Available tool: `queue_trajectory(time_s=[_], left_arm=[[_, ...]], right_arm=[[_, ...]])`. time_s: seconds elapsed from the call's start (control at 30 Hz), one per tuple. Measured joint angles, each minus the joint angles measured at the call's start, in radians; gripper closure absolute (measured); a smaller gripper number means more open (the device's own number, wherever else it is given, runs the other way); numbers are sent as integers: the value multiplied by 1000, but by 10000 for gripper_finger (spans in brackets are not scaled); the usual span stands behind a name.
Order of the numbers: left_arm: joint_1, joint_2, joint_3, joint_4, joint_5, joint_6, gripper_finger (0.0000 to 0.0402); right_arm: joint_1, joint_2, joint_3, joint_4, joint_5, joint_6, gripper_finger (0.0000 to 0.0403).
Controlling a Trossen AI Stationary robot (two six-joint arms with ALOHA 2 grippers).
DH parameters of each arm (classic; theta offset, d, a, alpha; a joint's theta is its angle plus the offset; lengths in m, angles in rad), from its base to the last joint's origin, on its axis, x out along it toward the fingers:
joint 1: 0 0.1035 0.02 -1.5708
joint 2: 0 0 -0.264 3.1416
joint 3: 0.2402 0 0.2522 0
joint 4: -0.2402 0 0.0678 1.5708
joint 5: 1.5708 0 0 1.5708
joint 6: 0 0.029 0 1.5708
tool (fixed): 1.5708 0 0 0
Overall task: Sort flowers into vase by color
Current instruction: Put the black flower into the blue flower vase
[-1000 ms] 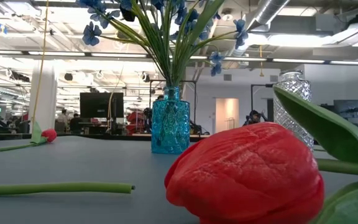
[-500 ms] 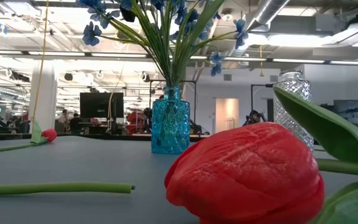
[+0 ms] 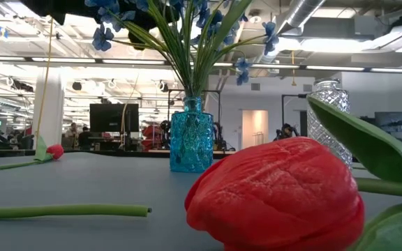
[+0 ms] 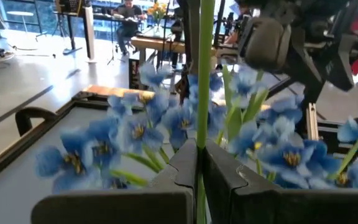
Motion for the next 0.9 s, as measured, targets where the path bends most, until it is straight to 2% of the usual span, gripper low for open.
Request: queue_trajectory(time_s=[0.3,0.67,0.9], left_arm=[[0,20,-69,97,9,-6,401],[0,207,-70,256,79,-54,401],[-5,240,-68,279,114,-94,402]], right_arm=[[-10,0,0,9,0,-1,180],[-41,0,0,17,1,0,180],[-45,-4,0,12,0,-2,180]])
